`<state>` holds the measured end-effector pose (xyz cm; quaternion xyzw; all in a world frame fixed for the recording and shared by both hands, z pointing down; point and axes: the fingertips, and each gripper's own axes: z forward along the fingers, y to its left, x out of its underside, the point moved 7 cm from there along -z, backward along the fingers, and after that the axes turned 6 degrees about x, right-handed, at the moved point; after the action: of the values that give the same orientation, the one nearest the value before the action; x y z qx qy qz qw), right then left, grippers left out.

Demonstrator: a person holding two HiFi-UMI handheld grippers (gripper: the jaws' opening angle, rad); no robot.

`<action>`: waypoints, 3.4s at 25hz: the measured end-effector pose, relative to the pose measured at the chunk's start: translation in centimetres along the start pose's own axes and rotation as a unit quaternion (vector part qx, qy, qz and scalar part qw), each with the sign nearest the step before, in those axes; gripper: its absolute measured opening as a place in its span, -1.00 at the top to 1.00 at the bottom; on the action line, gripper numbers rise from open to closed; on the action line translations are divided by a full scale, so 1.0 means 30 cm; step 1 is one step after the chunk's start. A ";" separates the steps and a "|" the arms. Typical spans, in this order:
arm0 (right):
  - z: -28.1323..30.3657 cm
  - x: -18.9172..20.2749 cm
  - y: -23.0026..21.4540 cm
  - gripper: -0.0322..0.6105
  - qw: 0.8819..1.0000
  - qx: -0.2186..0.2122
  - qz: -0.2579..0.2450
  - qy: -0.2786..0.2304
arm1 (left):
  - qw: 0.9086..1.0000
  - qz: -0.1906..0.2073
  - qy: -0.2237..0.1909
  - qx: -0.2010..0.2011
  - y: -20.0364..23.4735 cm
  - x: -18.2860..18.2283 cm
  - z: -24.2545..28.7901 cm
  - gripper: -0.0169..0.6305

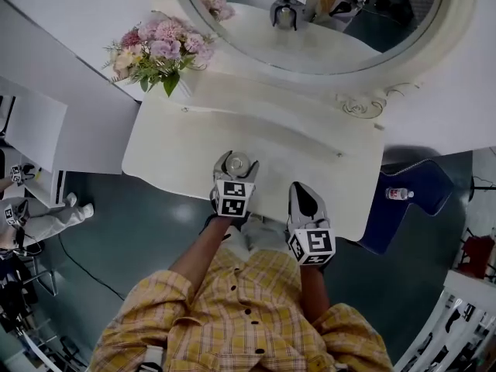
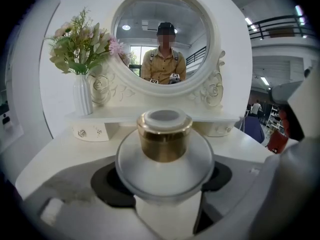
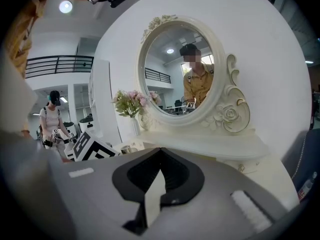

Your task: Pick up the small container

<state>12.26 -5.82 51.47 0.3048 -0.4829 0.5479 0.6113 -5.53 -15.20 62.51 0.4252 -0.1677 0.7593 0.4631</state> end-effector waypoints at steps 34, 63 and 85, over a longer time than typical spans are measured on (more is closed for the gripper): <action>-0.185 -0.216 0.139 0.89 0.998 0.013 0.009 -0.068 | 0.995 0.031 -0.086 0.044 -0.085 -0.238 -0.426 -0.11; -0.257 -0.268 0.163 0.89 0.996 0.025 -0.003 -0.085 | 0.984 0.025 -0.165 0.060 -0.098 -0.367 -0.612 -0.11; -0.222 -0.296 0.130 0.89 0.994 0.040 0.010 -0.101 | 0.980 0.039 -0.184 0.066 -0.092 -0.383 -0.607 -0.11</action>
<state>10.81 -2.30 40.34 0.3780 -0.5228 0.5397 0.5409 -9.71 -8.40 42.31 0.5805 -0.2157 0.6950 0.3654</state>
